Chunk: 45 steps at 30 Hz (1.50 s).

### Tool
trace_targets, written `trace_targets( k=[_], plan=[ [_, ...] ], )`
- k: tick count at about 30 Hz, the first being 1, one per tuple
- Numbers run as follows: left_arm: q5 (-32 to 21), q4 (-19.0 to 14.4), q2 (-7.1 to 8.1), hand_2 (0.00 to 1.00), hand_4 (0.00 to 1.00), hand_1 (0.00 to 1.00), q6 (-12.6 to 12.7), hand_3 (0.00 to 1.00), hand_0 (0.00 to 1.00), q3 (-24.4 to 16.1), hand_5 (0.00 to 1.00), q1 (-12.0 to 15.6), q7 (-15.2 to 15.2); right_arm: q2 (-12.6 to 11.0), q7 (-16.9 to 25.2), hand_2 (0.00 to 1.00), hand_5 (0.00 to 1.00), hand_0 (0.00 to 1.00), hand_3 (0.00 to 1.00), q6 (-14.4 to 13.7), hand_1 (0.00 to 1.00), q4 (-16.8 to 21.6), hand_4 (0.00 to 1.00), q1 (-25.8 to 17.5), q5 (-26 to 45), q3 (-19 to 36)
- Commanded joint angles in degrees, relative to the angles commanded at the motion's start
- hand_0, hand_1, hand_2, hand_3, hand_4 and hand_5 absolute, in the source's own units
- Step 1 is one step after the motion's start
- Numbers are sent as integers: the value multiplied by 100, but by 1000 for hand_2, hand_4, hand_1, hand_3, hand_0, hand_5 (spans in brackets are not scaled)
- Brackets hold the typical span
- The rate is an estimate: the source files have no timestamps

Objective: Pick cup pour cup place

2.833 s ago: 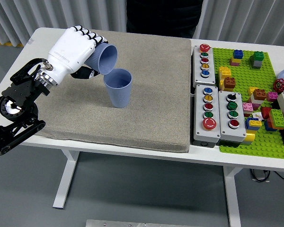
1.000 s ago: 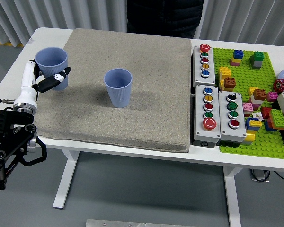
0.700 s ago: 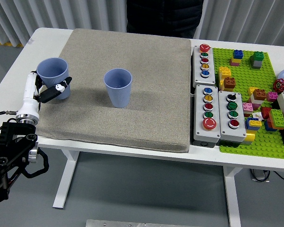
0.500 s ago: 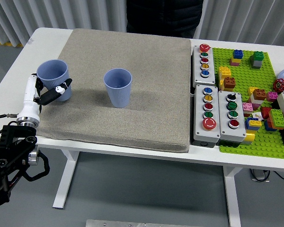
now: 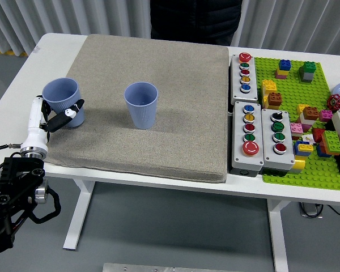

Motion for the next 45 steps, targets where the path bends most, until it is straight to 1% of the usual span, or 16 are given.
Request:
trace_targets(
  k=[2, 3, 8, 9, 14, 15, 20, 21, 26, 27, 32, 33, 38, 39, 45],
  plan=[
    [-12, 37, -5, 665, 872, 644, 0, 616, 644, 29, 335, -12, -9, -1, 2, 735, 304, 721, 699, 1, 689, 0, 314, -2, 6, -2],
    [-7, 51, -9, 668, 875, 650, 2, 623, 646, 35, 290, -17, -10, -1, 2, 735, 304, 721, 698, 1, 689, 0, 312, -3, 4, -1],
    [-50, 88, -10, 668, 875, 650, 3, 623, 646, 82, 290, -35, -32, -4, 1, 735, 304, 721, 698, 1, 689, 0, 312, -6, 1, 5],
    [-51, 87, -8, 677, 890, 656, 1, 630, 649, 90, 308, -36, -34, -4, 2, 735, 304, 721, 698, 1, 688, 0, 312, -6, 1, 6],
    [-53, 133, -12, 677, 890, 656, -11, 630, 649, 116, 308, -30, -32, -6, -4, 735, 304, 721, 698, 6, 688, 0, 312, -8, -24, 17],
    [-52, 144, -13, 681, 892, 658, -19, 632, 653, 121, 330, -12, -33, -5, -6, 735, 302, 721, 698, 7, 688, 0, 312, -10, -35, 23],
    [-20, 129, -7, 681, 892, 658, -31, 632, 653, 106, 330, 27, -38, -6, -7, 735, 302, 721, 698, 5, 688, 0, 312, -2, -28, 17],
    [14, 114, -5, 695, 905, 662, -48, 666, 666, 98, 353, 31, -32, -5, -6, 735, 301, 721, 698, 3, 688, 0, 311, 0, -25, 17],
    [143, 73, -13, 695, 905, 662, -172, 666, 666, 54, 353, 60, 18, -4, -8, 735, 301, 721, 698, 3, 688, 0, 311, -1, -27, 16],
    [188, 65, -19, 763, 945, 705, -217, 819, 691, 36, 400, 73, 41, -4, -7, 735, 300, 721, 697, 2, 688, 0, 310, -3, -24, 15],
    [403, 0, -24, 763, 945, 705, -349, 819, 691, -40, 400, 126, 123, -4, -9, 735, 300, 721, 697, 5, 688, 0, 310, -18, -40, 22],
    [447, -29, -21, 871, 985, 737, -369, 976, 738, -75, 472, 146, 136, -3, -9, 735, 299, 722, 697, 4, 688, 0, 310, -26, -43, 24],
    [507, -63, -4, 871, 985, 737, -403, 976, 738, -154, 472, 185, 163, -1, -14, 735, 299, 722, 697, 6, 688, 0, 310, -46, -67, 35],
    [532, -72, 3, 887, 988, 741, -409, 984, 742, -177, 482, 199, 172, -1, -16, 734, 299, 721, 696, 7, 688, 0, 308, -53, -74, 36],
    [626, -120, 24, 896, 986, 746, -437, 990, 746, -257, 484, 236, 193, 0, -20, 734, 298, 722, 696, 8, 688, 0, 308, -56, -79, 36]
  ],
)
